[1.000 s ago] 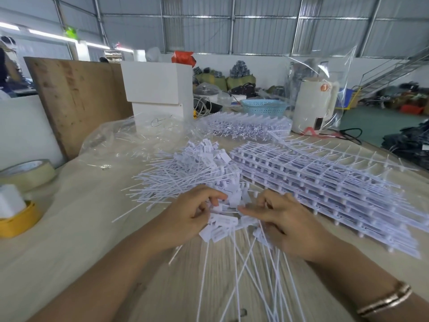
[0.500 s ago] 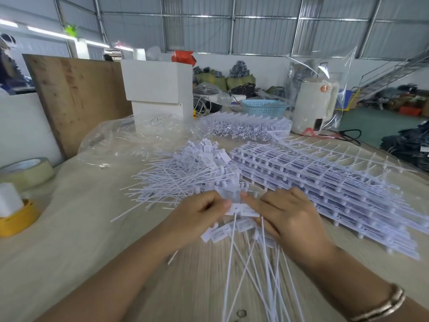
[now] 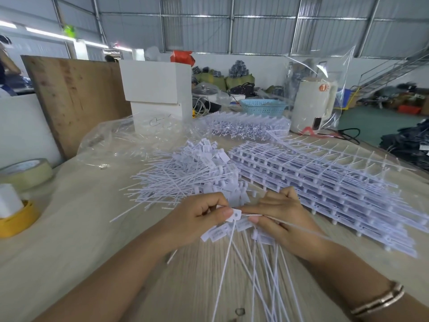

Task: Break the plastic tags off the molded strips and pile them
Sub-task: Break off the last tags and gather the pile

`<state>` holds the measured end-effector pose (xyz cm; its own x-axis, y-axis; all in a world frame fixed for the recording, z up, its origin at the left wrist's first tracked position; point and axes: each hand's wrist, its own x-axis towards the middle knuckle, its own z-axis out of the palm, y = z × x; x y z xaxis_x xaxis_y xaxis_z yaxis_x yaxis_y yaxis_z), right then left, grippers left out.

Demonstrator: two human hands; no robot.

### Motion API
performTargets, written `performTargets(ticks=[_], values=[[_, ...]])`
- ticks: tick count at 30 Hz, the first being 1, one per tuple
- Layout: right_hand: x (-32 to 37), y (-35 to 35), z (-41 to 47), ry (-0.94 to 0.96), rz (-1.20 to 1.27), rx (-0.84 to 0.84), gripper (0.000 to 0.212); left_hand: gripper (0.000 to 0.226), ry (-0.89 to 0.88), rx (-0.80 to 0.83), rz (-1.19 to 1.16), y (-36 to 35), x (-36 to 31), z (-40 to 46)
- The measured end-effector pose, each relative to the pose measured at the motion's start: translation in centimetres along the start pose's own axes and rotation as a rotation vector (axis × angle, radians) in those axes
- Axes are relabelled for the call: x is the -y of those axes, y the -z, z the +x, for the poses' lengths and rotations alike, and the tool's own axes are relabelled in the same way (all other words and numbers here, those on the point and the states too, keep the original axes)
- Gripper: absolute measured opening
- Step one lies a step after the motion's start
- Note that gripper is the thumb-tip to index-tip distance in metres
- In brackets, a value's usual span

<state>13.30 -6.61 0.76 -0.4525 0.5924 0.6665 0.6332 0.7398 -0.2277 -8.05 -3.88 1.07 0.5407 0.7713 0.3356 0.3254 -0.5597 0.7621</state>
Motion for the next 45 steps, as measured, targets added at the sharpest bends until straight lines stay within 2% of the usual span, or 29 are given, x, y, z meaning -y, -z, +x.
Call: performTargets(ticks=[2,4,6,9,12,15,18,20,21,22,23,25,26,27,28,31,33,36,41,45], values=[[-0.7,1.2,-0.3,-0.143,0.129,-0.157,0.023,0.036,0.047,-0.085,-0.160,0.5,0.0,-0.3],[-1.7,2.6,-1.0,-0.217,0.080,-0.228,0.024,0.034,0.070,-0.183,-0.273,1.4,0.4,-0.5],[-2.3,2.8,-1.4,-0.245,-0.103,-0.108,0.025,0.029,0.062,-0.197,-0.144,1.5,0.8,-0.1],[-2.0,0.5,-0.9,-0.197,-0.290,0.108,0.039,0.025,0.011,-0.202,0.183,-0.1,1.2,0.7],[-1.3,-1.1,0.0,-0.167,-0.300,0.231,0.048,0.017,-0.073,-0.238,0.500,-1.6,1.7,1.2],[-1.6,-1.2,0.2,-0.199,-0.319,0.286,0.064,0.029,-0.011,-0.301,0.756,-1.8,1.8,1.3],[-1.4,-0.1,-0.1,-0.297,-0.275,0.219,0.060,0.037,-0.051,-0.366,0.785,-1.0,-0.1,0.8],[-1.0,1.7,0.0,-0.380,-0.223,0.065,0.041,0.052,-0.057,-0.362,0.764,0.0,-2.0,0.2],[-1.0,2.9,-0.2,-0.422,-0.206,0.041,0.033,0.062,-0.008,-0.316,0.744,0.4,-2.8,-0.2],[-0.7,4.3,-0.5,-0.472,-0.221,0.081,0.033,0.070,0.076,-0.235,0.743,0.6,-3.6,-0.7],[-0.2,5.5,-0.9,-0.542,-0.263,0.206,0.037,0.077,0.172,-0.135,0.755,0.6,-4.2,-1.2],[0.9,6.6,-2.1,-0.689,-0.330,0.583,0.035,0.082,0.293,0.069,0.803,-0.5,-5.3,-2.6],[1.5,6.5,-2.6,-0.736,-0.301,0.752,0.030,0.081,0.314,0.148,0.838,-1.3,-5.7,-3.0],[2.3,6.1,-2.9,-0.771,-0.193,0.849,0.028,0.079,0.326,0.210,0.880,-2.2,-6.1,-3.2],[3.2,5.4,-3.0,-0.786,-0.048,0.861,0.028,0.079,0.332,0.258,0.923,-3.0,-6.3,-3.1],[4.9,3.0,-2.2,-0.708,0.155,0.775,0.027,0.073,0.329,0.341,0.997,-4.6,-6.6,-2.2],[5.2,1.5,-1.5,-0.680,0.213,0.745,0.028,0.060,0.322,0.355,0.983,-4.3,-6.4,-2.2],[5.2,0.7,-1.2,-0.675,0.432,0.665,0.040,0.037,0.313,0.338,1.021,-4.0,-5.5,-2.9],[4.3,1.2,-2.0,-0.719,0.671,0.444,0.052,0.032,0.468,0.290,1.046,-6.2,-5.2,-3.4],[3.5,2.2,-2.9,-0.665,0.642,0.343,0.060,0.033,0.326,0.149,1.023,-4.3,-4.1,-3.2]])
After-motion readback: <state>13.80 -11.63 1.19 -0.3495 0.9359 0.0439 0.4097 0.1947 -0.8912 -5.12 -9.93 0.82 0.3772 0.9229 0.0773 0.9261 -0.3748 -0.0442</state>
